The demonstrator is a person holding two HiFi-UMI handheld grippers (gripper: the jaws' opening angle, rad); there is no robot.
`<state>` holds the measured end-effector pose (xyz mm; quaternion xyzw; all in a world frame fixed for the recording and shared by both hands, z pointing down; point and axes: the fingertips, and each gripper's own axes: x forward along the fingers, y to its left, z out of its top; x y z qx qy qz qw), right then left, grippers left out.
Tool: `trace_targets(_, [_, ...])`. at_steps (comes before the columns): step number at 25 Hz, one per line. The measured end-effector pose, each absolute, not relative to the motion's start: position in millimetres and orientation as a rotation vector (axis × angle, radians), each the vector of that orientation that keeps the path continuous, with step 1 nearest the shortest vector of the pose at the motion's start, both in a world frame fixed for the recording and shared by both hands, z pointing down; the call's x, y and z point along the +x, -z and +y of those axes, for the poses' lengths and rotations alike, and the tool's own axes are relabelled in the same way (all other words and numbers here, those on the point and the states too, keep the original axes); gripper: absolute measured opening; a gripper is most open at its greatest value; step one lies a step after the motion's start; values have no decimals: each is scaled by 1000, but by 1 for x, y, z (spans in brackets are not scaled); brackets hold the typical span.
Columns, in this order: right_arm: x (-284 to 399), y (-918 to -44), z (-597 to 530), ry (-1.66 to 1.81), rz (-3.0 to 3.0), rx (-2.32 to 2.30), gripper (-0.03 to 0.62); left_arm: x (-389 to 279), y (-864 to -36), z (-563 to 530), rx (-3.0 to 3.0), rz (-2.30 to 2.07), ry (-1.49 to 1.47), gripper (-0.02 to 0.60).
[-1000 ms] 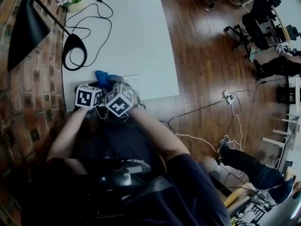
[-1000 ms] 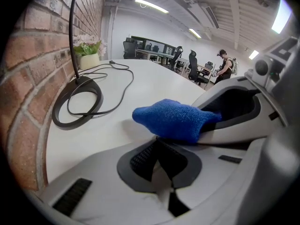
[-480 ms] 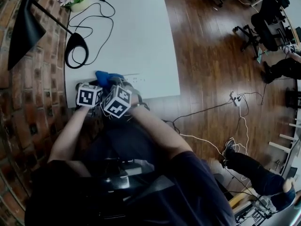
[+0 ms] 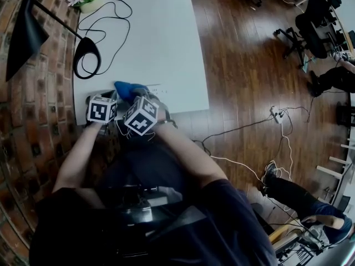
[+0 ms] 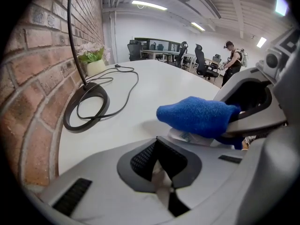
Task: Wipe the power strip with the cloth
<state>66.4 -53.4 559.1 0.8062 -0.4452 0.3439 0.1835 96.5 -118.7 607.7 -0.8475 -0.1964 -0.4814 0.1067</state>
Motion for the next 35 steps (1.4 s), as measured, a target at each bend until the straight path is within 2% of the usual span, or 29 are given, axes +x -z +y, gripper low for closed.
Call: trace_targets(35, [94, -555, 71, -1022, -1027, 2467, 92, 97, -608, -125, -2531, -404, 1397, 11])
